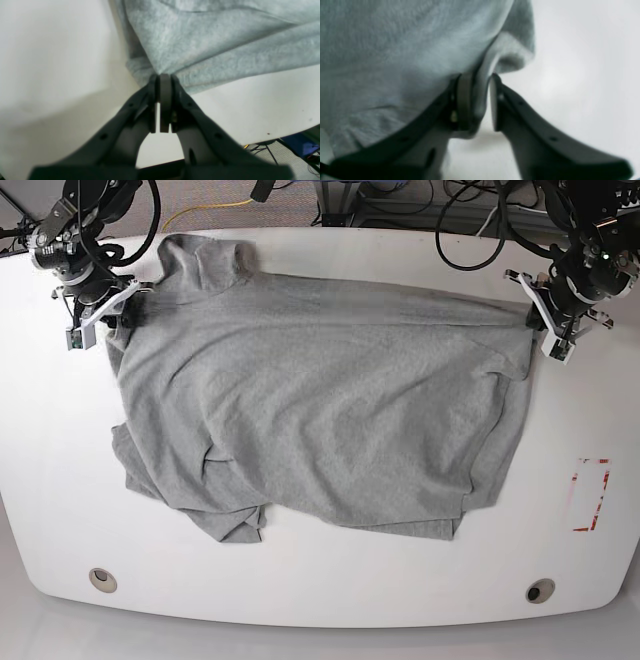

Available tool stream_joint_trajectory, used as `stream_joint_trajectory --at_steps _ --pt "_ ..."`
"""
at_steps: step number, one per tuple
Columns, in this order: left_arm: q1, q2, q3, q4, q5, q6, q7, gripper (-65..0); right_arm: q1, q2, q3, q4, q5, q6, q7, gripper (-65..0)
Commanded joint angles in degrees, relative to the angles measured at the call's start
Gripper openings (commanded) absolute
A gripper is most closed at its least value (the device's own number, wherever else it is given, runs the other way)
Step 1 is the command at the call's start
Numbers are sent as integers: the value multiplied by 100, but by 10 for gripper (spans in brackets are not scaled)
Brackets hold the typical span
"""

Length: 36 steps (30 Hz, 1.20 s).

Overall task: Fold the T-shirt properly
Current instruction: 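Lay the shirt down, pulling both grippers apart along its shoulder edge, then hold the shoulder with the right gripper and shift the left gripper along the edge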

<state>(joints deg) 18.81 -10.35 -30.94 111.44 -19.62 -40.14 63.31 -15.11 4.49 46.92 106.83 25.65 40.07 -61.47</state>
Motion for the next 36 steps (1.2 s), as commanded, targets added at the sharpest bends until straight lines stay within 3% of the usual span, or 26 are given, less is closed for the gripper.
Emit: stream_joint_trajectory --at_steps 1,4,7,11,15,20,23,32,36 --pt "31 -77 -49 87 -3 14 -85 -650 21 -58 192 249 68 -7 130 -393" --pt "49 -77 -49 87 -3 14 -85 -650 83 -348 552 478 68 -7 112 -233" --pt "49 -77 -49 87 -3 14 -85 -650 215 -533 922 610 77 -7 -178 -163" --pt "49 -77 -49 87 -3 14 -85 -650 417 -568 1546 583 508 -7 -1084 -162" --pt "23 -77 -14 87 -12 14 -85 -650 408 -585 2064 583 1448 -7 -1848 -162" --pt "14 -77 -14 87 -12 14 -85 -650 171 -638 2152 575 2231 -7 -1853 -162" --pt "14 -77 -14 87 -12 14 -85 -650 127 -840 2144 408 2283 -7 -1853 -162" --pt "5 -60 -5 87 -38 14 -208 -650 338 -867 2126 -753 2292 -7 -1853 -168" --pt "5 -60 21 87 -38 14 -261 -650 522 -867 2135 -999 2266 -7 -1853 -268"
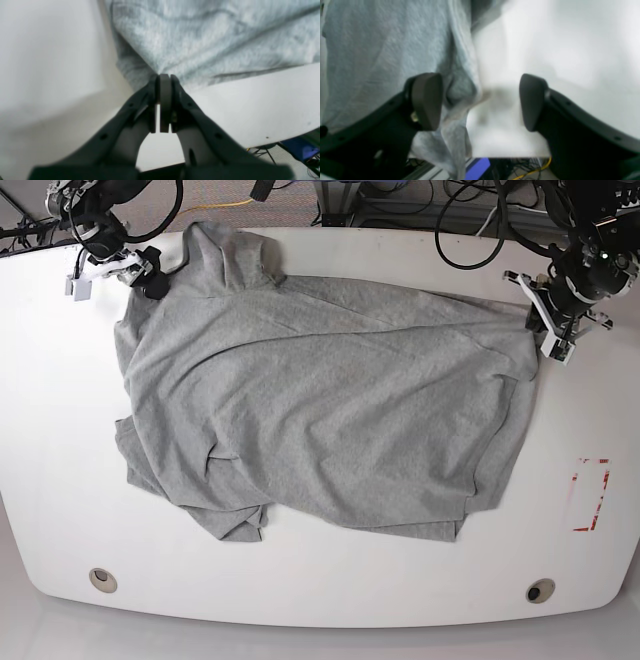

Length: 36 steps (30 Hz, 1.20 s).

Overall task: Fold the T-shirt properly
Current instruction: 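Hold the shoulder with the right gripper and shift the left gripper along the edge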

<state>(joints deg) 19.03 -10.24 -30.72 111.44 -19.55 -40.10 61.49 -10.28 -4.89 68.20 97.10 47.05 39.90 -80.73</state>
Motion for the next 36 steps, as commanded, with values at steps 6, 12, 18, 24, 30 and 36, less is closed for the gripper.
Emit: stream_joint_trajectory --at_steps 6,12,18,24,30,36 --pt "-8 -79 96 87 -45 10 -79 -650 162 159 -3 -97 117 10 244 -444" --pt "27 -88 87 87 -45 10 -79 -650 180 229 6 -106 108 10 253 -466" --pt "45 -88 87 87 -45 10 -79 -650 171 370 -3 -106 100 10 253 -650" --pt "106 -97 184 87 -45 10 -79 -629 127 475 -179 -106 100 10 244 -650" --pt "115 -229 351 87 -54 10 -62 -386 4 484 -548 -106 100 10 253 -650" --pt "71 -396 369 96 -572 10 -62 -344 -31 484 -645 -106 100 10 253 -650"
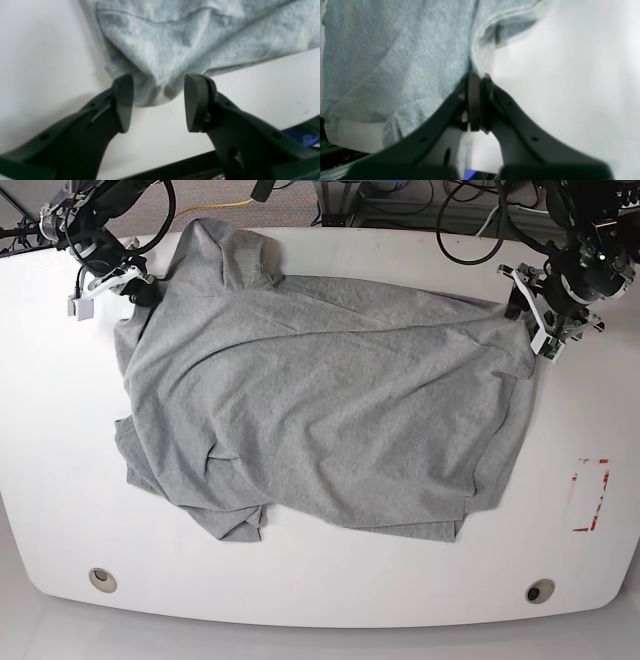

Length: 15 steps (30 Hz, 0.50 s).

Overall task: Fold the T-shirt properly
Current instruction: 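Hold the shoulder with the right gripper and shift the left gripper along the edge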

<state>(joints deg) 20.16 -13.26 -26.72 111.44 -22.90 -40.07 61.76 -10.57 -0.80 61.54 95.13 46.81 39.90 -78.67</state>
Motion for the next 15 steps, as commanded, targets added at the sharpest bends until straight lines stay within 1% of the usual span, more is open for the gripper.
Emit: stream_joint_trajectory --at_steps 1,4,9,12,15 --pt "-60 -112 -84 96 -326 7 -88 -344 -3 75 22 91 124 10 48 -650" --pt "-377 -121 -365 87 -370 7 -88 -344 15 75 4 91 124 10 48 -650" --pt "-676 -121 -409 -168 -370 7 -79 -344 15 84 -57 91 124 10 48 -650" --pt "-1124 -121 -418 -590 -352 7 -79 -344 24 137 -154 91 124 10 48 -650" --pt "-1423 -121 -392 -1117 -106 7 -79 -344 33 137 -277 91 124 10 56 -650"
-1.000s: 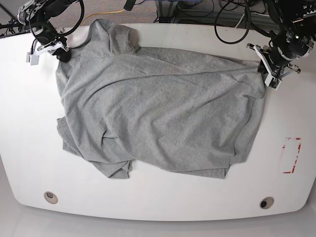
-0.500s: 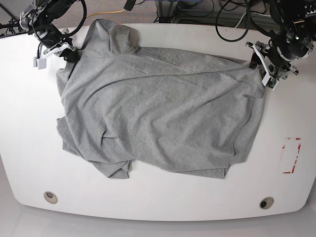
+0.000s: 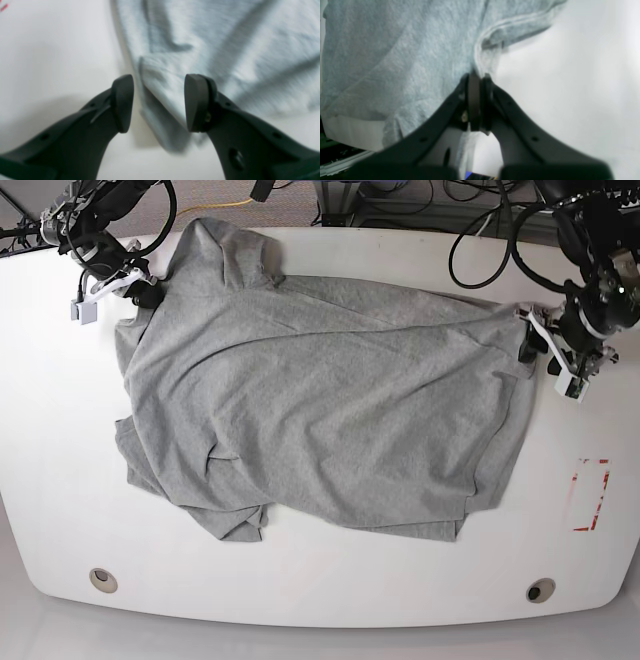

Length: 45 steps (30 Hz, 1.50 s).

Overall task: Fold the T-shirt properly
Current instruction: 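Hold the shoulder with the right gripper and shift the left gripper along the edge, then regrasp the shirt's shoulder edge with the left gripper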

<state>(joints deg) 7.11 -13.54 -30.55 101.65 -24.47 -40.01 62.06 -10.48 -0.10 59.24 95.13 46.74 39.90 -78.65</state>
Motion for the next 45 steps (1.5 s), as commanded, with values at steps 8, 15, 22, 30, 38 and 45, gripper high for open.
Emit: stream_joint_trajectory --at_steps 8,15,22,30,38,45 --pt "-628 -92 52 -806 394 1 -118 -344 24 76 -74 91 130 10 54 -650" --pt "-830 -101 255 -1316 403 1 -136 -344 24 76 -74 91 130 10 54 -650" --pt "-927 -101 641 -1545 403 1 -154 -344 15 76 -74 91 130 10 54 -650" --pt "-874 -101 694 -1518 368 1 -127 -344 24 76 -56 91 130 10 54 -650" --pt "-575 -101 835 -1527 394 1 -127 -369 24 76 -47 82 130 10 54 -650" --pt "-373 -101 817 -1510 359 1 -127 -535 24 76 -65 82 130 10 54 -650"
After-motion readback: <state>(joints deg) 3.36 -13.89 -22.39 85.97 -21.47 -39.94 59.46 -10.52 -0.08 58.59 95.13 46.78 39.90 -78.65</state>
